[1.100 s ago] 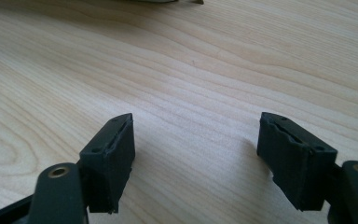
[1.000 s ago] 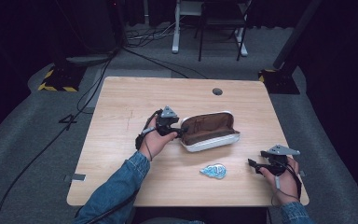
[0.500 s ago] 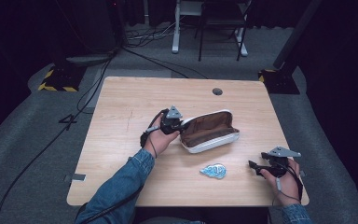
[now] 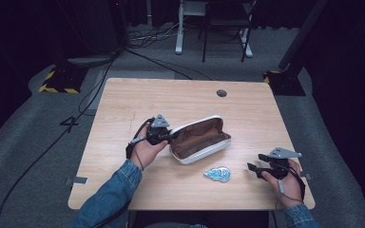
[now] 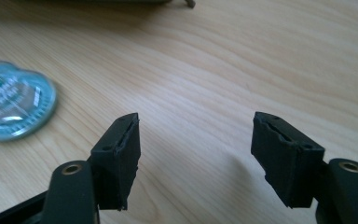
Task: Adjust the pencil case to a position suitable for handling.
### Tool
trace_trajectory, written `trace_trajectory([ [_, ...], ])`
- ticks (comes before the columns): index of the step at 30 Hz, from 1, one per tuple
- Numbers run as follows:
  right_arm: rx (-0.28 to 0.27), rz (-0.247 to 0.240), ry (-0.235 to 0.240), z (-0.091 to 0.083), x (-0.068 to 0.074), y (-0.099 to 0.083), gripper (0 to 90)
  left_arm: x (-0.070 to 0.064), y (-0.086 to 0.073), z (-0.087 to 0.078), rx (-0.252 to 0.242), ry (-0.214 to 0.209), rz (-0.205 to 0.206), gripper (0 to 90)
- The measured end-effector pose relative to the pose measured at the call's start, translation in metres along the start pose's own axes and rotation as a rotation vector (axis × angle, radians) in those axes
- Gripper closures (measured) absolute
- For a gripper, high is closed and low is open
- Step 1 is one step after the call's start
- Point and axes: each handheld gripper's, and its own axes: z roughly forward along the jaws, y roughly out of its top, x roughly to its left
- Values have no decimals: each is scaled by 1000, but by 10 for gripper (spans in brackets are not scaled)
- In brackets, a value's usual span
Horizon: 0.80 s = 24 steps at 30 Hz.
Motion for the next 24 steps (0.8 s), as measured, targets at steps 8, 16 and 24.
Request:
trace_trajectory([
  [8, -58, -69, 74, -2, 22, 24, 312, -4, -22, -29, 3, 3, -19, 815],
  [16, -49, -145, 217, 11, 52, 36, 265, -10, -39, -46, 25, -16, -46, 815],
  [24, -8, -232, 317, 25, 78, 39, 256, -18, -49, -55, 40, -43, -62, 814],
])
